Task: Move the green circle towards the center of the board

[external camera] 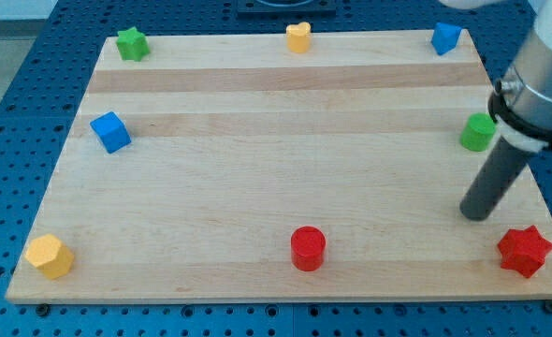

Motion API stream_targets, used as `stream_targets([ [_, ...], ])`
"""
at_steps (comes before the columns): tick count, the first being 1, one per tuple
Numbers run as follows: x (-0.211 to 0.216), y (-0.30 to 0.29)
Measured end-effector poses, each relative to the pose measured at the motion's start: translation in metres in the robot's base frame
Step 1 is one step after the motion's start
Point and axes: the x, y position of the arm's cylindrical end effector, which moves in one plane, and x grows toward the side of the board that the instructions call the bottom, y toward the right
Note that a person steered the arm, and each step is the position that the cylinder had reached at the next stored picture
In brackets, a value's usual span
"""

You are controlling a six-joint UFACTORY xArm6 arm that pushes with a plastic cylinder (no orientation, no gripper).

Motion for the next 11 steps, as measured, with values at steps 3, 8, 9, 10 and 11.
stream_targets([
  [3, -0.039, 0.080],
  [8, -0.104, 0.066],
  [9, -0.104, 0.032],
  [10, -0.104, 0.001],
  [11, -0.104, -0.028],
])
